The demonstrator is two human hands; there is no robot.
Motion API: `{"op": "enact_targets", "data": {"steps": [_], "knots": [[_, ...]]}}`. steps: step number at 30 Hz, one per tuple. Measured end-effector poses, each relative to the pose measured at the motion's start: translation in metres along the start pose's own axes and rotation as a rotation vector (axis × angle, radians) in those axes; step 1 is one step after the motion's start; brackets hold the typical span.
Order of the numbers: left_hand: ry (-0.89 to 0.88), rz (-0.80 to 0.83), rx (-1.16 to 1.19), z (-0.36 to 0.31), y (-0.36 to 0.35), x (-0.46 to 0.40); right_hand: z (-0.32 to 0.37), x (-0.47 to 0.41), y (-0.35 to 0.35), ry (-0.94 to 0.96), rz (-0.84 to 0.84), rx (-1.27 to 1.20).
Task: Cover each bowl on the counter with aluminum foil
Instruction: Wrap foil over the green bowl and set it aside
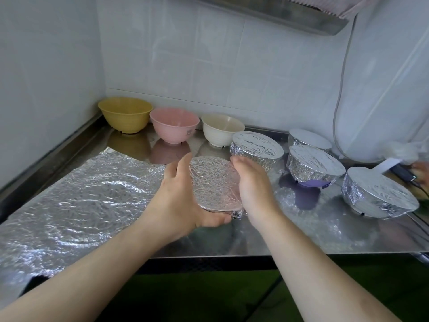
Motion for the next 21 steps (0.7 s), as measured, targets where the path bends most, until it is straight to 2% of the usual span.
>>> {"op": "enact_targets", "data": {"steps": [4,6,8,12,14,17,21], "knots": [[0.012,0.002,0.01,-0.001,0.0,0.0,-0.009,-0.003,-0.006,-0.147,-0.058,-0.268],[0.015,0.014,0.005,-0.002,0.002,-0.001,-0.011,-0.004,-0.006,-0.171,-0.064,-0.314],[0.012,0.04,0.002,-0.002,0.004,-0.002,-0.01,-0.004,-0.004,-0.131,-0.045,-0.238],[0.006,0.124,-0.031,-0.001,0.011,-0.005,0.008,-0.008,0.007,0.102,0.052,0.087],[-0.004,0.141,-0.036,-0.002,0.013,-0.005,0.017,-0.013,0.008,0.129,0.13,0.194],[-0.021,0.133,-0.023,-0.008,0.013,-0.003,0.016,-0.017,0.003,0.05,0.257,0.195],[-0.03,0.095,0.013,-0.006,0.011,-0.003,-0.011,-0.027,-0.003,-0.101,0.194,-0.033]]}}
Point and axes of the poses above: each hand's wrist, its own x-axis away from the middle knuckle, its own y-axis out of the back of the hand, z = x × y, the point moved 2 cm from there along -x, towards the middle knuckle, and after that the axes turned 5 degrees about -z, right-handed, at the moved point
